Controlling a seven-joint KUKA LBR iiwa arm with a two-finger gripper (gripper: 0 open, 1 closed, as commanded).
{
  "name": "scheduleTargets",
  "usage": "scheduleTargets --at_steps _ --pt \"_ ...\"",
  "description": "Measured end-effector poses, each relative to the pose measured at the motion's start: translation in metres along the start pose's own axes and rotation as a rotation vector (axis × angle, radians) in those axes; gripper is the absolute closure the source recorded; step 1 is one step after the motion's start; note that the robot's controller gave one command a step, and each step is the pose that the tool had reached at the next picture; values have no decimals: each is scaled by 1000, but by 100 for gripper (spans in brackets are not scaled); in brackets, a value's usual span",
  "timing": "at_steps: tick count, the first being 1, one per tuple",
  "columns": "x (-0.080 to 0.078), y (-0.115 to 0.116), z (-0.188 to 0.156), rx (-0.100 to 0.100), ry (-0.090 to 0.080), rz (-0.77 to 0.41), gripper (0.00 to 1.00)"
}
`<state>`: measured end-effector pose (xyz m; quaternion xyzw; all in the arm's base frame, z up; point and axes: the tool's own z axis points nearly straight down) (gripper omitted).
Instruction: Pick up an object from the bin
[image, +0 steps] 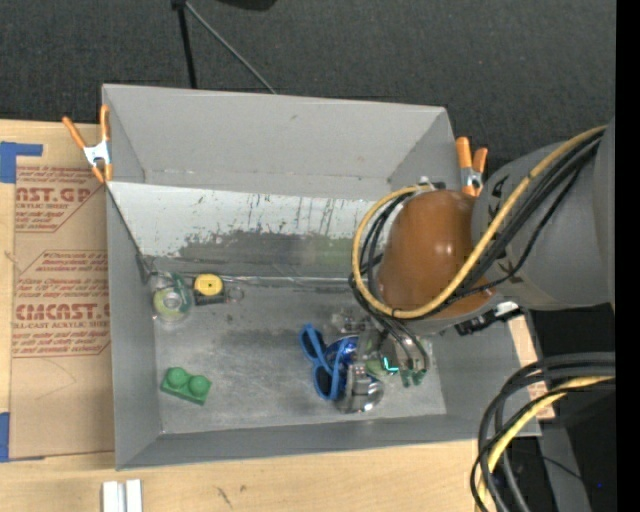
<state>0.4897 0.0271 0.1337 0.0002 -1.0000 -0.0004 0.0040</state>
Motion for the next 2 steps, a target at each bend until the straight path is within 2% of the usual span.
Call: scheduleTargets --at_steps 1,2 --pt "-33 -20 67 0 -3 27 0" --pt "-35 -20 61 0 -6 26 100"
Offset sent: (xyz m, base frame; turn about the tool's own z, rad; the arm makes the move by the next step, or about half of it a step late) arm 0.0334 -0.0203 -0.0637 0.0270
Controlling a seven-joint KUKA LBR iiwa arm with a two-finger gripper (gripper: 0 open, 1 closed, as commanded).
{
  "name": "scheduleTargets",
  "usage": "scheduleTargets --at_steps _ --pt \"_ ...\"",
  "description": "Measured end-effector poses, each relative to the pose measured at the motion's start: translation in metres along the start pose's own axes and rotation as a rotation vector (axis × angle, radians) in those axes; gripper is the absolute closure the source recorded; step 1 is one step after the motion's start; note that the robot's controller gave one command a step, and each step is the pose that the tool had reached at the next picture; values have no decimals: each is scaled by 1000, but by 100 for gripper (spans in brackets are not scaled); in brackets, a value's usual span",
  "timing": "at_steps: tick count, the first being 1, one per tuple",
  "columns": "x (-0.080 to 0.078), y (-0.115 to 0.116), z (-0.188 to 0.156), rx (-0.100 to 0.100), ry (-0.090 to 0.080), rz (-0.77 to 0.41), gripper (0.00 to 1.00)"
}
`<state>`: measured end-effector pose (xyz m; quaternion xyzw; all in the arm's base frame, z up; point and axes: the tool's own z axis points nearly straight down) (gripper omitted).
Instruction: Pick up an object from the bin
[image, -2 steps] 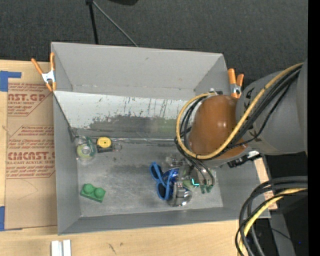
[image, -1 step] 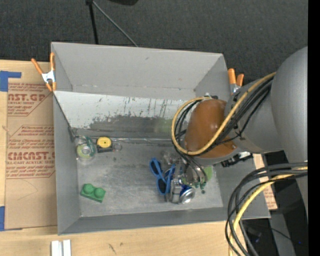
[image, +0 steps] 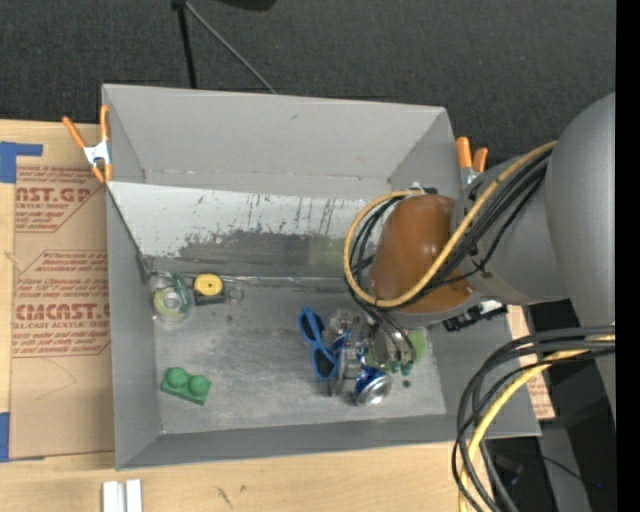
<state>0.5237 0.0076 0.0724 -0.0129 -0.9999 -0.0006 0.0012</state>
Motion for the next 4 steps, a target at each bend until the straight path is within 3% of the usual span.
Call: scheduleTargets --at_steps 1,2,3,4 --pt "1 5 -125 1 -12 -37 100" --pt "2 5 -120 1 -4 -37 0" --pt "43 -45 -48 2 7 -46 0" --pt "36 -46 4 0 -1 197 0"
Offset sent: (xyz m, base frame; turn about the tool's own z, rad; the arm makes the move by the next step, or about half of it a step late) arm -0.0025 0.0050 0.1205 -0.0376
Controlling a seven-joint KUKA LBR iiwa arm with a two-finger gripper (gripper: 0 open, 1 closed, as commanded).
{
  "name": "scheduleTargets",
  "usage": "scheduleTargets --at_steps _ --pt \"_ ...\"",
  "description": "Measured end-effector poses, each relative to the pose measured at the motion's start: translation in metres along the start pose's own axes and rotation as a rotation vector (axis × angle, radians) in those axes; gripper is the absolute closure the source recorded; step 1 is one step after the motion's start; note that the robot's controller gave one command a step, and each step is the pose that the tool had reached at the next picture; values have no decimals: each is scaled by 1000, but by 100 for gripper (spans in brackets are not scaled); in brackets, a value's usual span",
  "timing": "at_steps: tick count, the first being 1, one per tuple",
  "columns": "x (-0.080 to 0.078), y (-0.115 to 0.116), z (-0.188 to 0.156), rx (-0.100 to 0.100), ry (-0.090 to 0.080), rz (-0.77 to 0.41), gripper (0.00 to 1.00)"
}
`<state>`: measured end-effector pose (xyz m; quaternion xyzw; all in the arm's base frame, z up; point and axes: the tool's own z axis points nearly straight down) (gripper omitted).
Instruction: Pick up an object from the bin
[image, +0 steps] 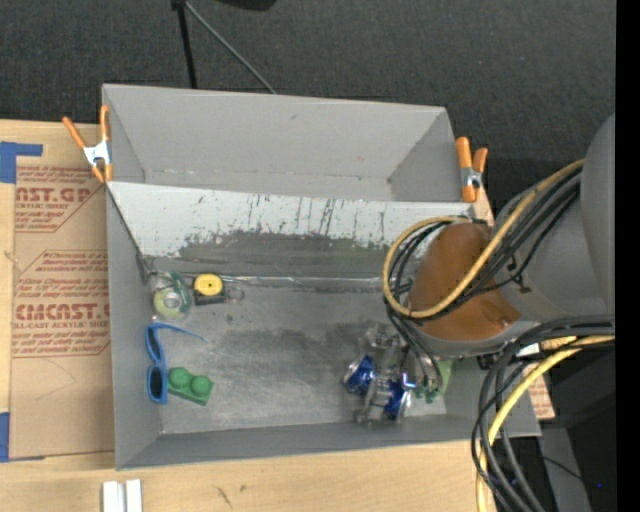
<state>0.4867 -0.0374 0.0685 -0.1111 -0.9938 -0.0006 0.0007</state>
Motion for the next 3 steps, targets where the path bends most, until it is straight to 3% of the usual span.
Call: scheduleTargets --at_steps 1,2,3 --pt "-1 0 -2 0 -6 -1 100" --pt "-19 3 -131 -1 -10 -4 100" --pt "-45 -19 -199 3 -9 -474 100"
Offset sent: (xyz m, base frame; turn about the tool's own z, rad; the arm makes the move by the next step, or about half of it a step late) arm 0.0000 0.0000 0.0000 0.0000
